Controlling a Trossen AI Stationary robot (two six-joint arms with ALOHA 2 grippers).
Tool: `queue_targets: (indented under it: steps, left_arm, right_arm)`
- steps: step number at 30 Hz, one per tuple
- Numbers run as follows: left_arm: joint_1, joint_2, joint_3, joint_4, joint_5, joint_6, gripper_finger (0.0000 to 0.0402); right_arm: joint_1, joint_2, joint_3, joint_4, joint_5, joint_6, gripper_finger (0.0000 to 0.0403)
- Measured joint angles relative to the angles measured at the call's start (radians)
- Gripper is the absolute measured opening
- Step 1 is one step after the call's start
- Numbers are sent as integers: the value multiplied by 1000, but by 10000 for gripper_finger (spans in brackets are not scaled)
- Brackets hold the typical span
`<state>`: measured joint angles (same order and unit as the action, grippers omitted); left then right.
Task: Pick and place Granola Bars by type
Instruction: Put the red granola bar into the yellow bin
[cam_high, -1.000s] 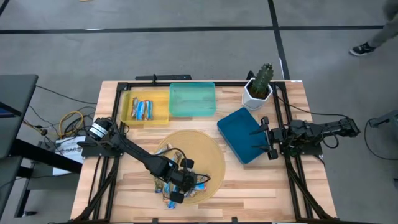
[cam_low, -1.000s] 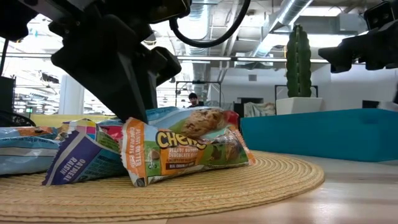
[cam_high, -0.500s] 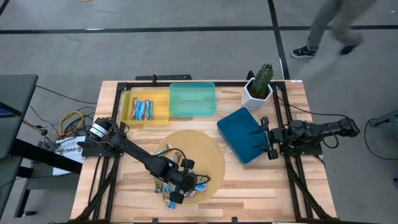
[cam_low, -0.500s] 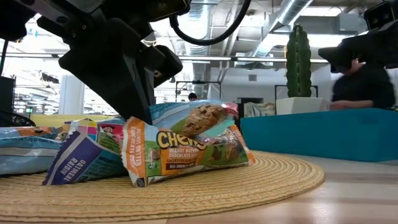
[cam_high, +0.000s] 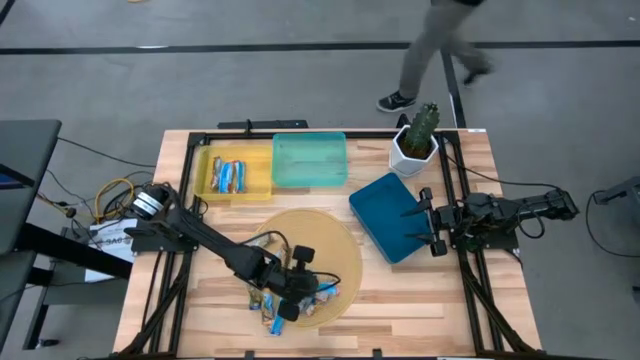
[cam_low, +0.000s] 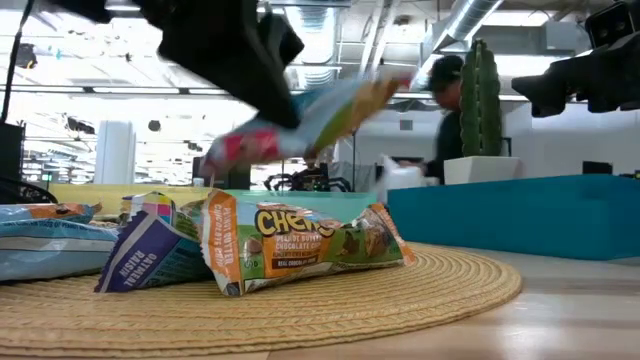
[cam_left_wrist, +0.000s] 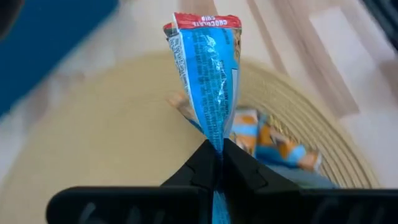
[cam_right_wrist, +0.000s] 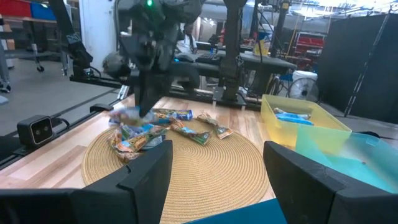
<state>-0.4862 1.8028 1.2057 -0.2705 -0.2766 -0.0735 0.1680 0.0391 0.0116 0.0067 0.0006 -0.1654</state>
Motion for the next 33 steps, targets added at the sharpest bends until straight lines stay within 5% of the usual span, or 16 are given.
queue_targets:
  steps: [15, 33]
  left_arm:
    - [5, -150, 0, 124, -349, 157, 10]
    - [102, -193, -5, 21, -365, 65, 10]
  right_arm:
    - [0, 0, 0, 0, 0, 0, 244]
    - [0, 0, 0, 0, 0, 0, 244]
